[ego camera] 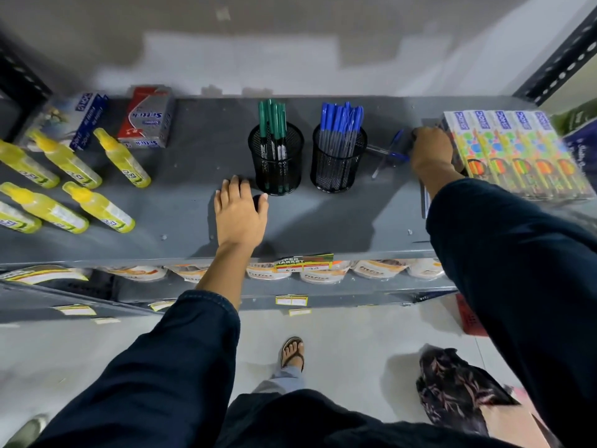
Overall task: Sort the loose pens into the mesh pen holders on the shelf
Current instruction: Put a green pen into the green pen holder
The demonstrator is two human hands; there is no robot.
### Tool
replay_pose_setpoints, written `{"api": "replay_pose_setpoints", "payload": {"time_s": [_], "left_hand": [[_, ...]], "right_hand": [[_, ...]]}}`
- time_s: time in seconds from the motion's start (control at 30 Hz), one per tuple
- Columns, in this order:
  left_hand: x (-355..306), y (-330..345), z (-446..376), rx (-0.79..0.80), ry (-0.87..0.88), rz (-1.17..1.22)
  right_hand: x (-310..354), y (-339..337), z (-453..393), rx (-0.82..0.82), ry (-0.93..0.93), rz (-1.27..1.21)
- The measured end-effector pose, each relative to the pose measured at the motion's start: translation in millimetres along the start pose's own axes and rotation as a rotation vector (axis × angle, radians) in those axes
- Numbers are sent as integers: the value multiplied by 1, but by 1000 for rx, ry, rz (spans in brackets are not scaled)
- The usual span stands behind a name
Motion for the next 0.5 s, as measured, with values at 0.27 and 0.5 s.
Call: {"api": "replay_pose_setpoints", "payload": {"time_s": [0.27,0.5], "left_hand": [[-1,-1,1,-3,5,3],[-2,-1,1,-18,16,-4]], "right_hand": [[14,-26,9,-86,-75,-99],[50,-105,44,-86,-3,-783]]}}
Point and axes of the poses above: each hand's wrist, its own z-axis away from the middle knuckle, its own y-axis out of the palm, x = y × z, the point moved 8 cm from there along -z, towards the middle knuckle, and after that the axes turned 15 degrees about y, right-handed, at the moved point
